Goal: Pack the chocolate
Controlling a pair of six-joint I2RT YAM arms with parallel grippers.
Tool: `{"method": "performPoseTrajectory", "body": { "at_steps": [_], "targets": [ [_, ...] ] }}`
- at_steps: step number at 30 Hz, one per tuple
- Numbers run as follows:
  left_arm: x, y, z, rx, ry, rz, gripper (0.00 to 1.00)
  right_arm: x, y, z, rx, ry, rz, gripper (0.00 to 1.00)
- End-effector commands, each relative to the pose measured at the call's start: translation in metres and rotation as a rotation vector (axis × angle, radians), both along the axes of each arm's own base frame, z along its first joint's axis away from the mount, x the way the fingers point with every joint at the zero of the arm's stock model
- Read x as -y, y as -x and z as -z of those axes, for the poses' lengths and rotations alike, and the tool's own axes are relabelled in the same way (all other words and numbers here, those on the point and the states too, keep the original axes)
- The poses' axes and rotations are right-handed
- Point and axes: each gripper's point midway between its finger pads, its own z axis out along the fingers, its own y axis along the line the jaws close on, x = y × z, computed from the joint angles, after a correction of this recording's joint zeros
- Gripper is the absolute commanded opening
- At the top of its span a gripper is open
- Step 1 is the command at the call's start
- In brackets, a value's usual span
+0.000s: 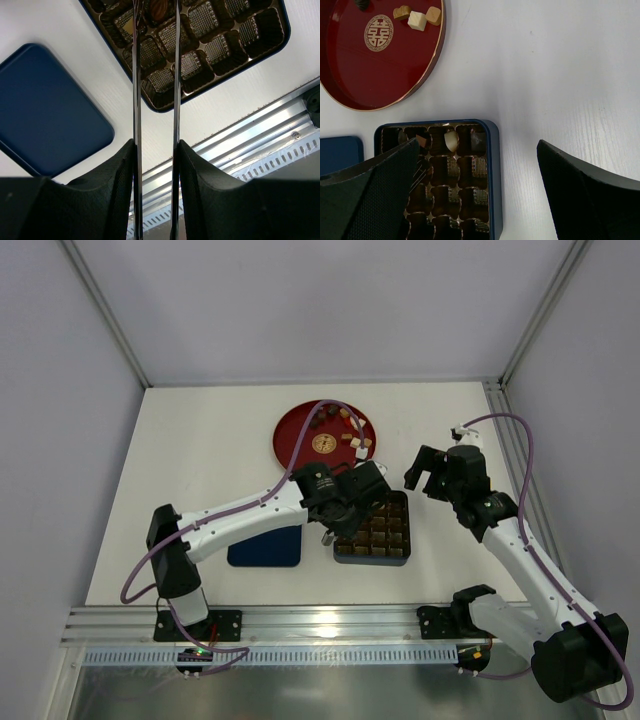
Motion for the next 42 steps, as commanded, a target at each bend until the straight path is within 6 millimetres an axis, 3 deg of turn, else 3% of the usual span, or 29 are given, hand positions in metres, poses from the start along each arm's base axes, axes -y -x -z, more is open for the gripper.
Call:
{"method": "performPoseTrajectory", "body": {
  "at_steps": [1,11,18,25,28,31,32,35,36,38,39,40,42],
  "targets": [
    [0.009,-0.004,-0.017,0.038,0.048,0.0,0.38,-0.002,-0.008,-0.015,0.058,-0.023,0.007,1.0],
    [0.007,-0.006,-0.028,0.056,0.068,-0.001,0.37,-0.002,-0.009,-0.018,0.061,-0.022,0.005,1.0],
    [0.006,-0.008,-0.051,0.086,0.118,-0.002,0.37,-0.002,-0.01,-0.02,0.063,-0.018,0.004,1.0],
    [-0.02,-0.035,-0.072,0.109,0.163,-0.076,0.38,-0.003,-0.011,-0.024,0.066,-0.016,-0.006,1.0],
    [-0.044,-0.068,-0.081,0.129,0.2,-0.16,0.38,-0.006,-0.013,-0.026,0.064,-0.019,-0.023,1.0],
    [-0.082,-0.113,-0.089,0.168,0.211,-0.283,0.38,-0.007,-0.013,-0.029,0.059,-0.015,-0.034,1.0],
    [-0.106,-0.136,-0.09,0.182,0.211,-0.363,0.38,-0.009,-0.012,-0.03,0.057,-0.016,-0.043,1.0],
    [-0.14,-0.176,-0.092,0.222,0.223,-0.466,0.39,-0.011,-0.012,-0.034,0.065,-0.023,-0.053,1.0],
    [-0.163,-0.198,-0.086,0.228,0.21,-0.536,0.39,-0.011,-0.012,-0.035,0.068,-0.023,-0.055,1.0],
    [-0.188,-0.224,-0.082,0.25,0.203,-0.613,0.39,-0.011,-0.011,-0.036,0.069,-0.025,-0.06,1.0],
    [-0.197,-0.24,-0.067,0.236,0.174,-0.644,0.39,-0.012,-0.011,-0.037,0.07,-0.027,-0.064,1.0],
    [-0.223,-0.255,-0.062,0.244,0.156,-0.711,0.39,-0.012,-0.011,-0.037,0.071,-0.03,-0.066,1.0],
    [-0.25,-0.286,-0.043,0.236,0.149,-0.781,0.37,-0.015,-0.01,-0.039,0.071,-0.037,-0.078,1.0]
  ]
}}
